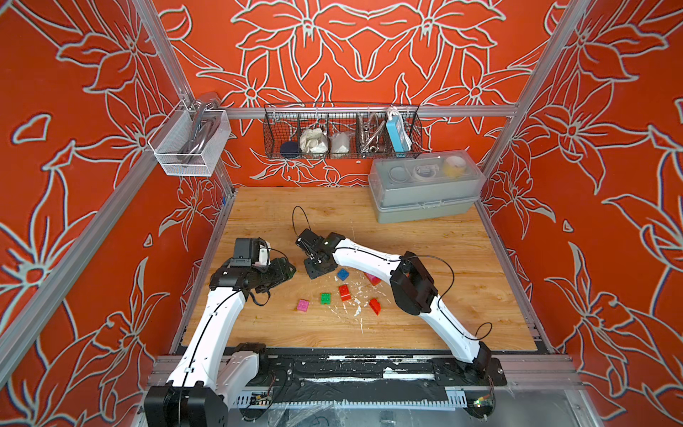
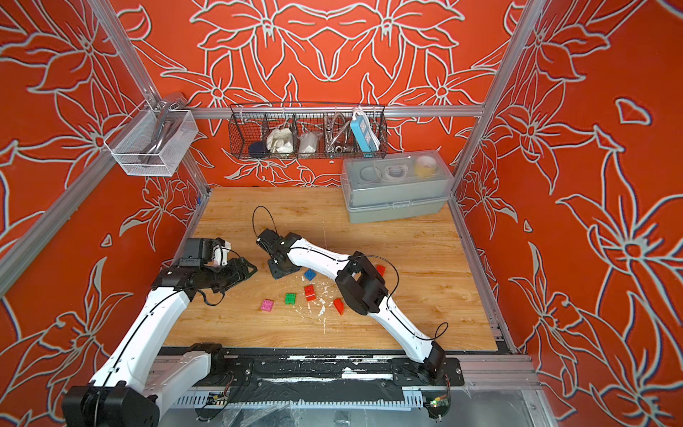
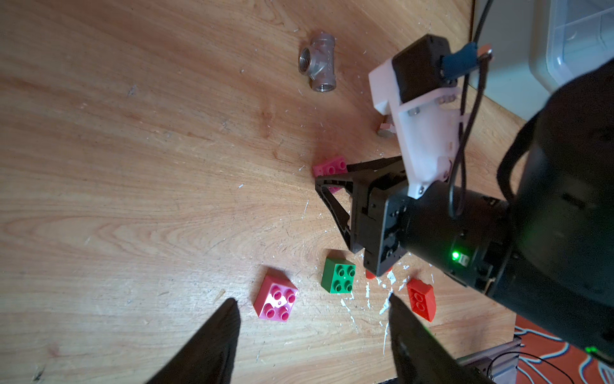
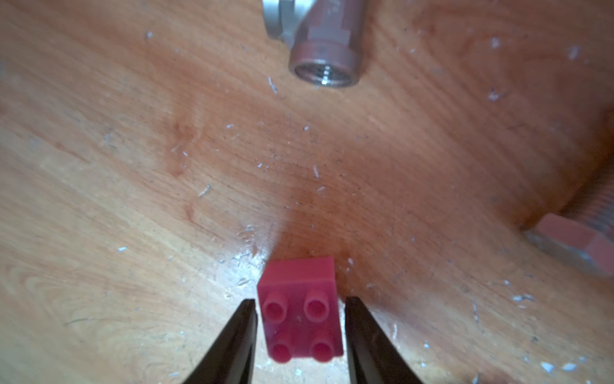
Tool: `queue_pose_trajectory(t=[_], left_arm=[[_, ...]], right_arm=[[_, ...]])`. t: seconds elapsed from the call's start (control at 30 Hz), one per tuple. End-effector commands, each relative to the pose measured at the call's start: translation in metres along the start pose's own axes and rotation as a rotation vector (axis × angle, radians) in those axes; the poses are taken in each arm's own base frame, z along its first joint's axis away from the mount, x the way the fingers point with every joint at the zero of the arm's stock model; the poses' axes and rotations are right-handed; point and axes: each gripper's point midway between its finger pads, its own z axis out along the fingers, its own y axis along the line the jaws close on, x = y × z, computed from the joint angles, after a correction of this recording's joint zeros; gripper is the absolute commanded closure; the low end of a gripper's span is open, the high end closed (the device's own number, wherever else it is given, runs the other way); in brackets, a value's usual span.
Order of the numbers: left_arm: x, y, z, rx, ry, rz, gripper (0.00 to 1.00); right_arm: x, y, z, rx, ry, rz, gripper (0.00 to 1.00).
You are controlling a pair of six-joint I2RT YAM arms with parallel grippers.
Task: Assemble the number 1 with lego
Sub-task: Pick up the lego brick from the center of the board, then assemble the lego brick with the lego brick.
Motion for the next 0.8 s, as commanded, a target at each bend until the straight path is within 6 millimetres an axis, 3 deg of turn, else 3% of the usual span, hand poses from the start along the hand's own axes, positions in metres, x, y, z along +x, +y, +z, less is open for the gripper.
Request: queue_pose_trajectory(t=[0.0,0.13,0.37,0.57,0.77], left_arm=[[0.002,-0.002,0.000,0.016,0.004,0.014,0.31],[0.004,-0.003,0.002,0.024,0.019,0.020,0.31],[0.024,-0.021,0.009,0.010,0.074,0.118,0.31],[0.039,-0.047,0.015,0.068,0.074,0.120,0.33],[0.046,-0.062,0.033,0.078,0.105,0.159,0.33]], right_arm=[[0.005,-0.006,0.007,0.045,0.013,-0.024,0.57],[0.004,-0.010,-0.004,0.058,0.005,-0.040,0.61],[0.007,-0.024,-0.058,0.017,-0.053,-0.070,0.65],[0.032,-0.063,-0.106,0.004,-0.070,-0.097,0.67],[0.061,-0.109,-0.135,0.020,-0.065,-0.108,0.68]])
